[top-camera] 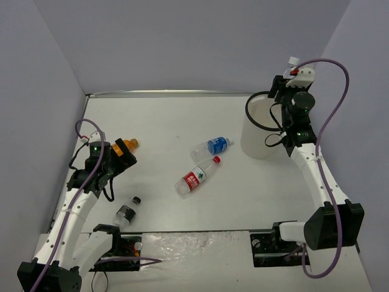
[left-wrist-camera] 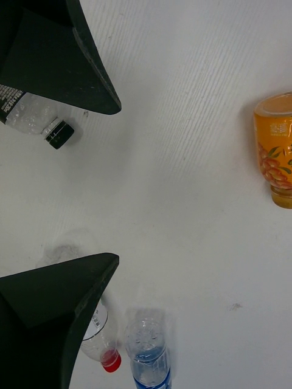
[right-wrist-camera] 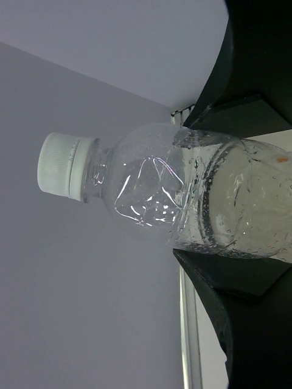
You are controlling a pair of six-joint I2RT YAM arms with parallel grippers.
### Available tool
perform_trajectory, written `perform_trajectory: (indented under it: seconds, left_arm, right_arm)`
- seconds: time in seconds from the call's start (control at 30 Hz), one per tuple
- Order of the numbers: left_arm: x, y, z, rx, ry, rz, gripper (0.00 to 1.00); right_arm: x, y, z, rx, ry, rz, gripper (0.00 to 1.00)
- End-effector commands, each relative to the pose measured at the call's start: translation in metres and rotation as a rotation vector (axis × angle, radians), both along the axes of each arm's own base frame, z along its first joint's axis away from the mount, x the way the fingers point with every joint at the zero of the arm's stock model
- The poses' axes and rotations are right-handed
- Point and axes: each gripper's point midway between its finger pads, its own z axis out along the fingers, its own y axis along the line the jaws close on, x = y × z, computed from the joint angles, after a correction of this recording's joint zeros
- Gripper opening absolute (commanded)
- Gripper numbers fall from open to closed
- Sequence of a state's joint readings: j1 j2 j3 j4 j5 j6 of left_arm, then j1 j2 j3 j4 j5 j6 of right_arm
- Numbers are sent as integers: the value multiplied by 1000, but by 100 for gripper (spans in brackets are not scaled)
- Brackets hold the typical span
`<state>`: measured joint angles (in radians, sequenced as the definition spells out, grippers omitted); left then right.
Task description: Put the plastic bottles in the bin
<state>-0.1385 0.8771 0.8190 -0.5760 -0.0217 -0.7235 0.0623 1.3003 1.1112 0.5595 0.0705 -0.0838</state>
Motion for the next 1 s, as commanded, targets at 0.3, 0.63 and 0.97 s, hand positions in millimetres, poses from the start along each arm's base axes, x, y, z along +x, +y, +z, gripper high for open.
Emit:
perform_trajectory:
  seconds: [0.3, 0.63, 0.97]
  left_arm:
    - [18, 9, 26, 34, -25, 69, 97]
    - [8, 20, 30, 65, -16, 111, 97]
    - [-8, 7, 40, -3, -86, 46, 97]
  right_arm:
    - [19, 0, 31, -137, -117, 184, 100]
    - [-43, 60, 74, -13, 84, 288, 100]
    - [-114, 235, -57, -800, 361, 992, 100]
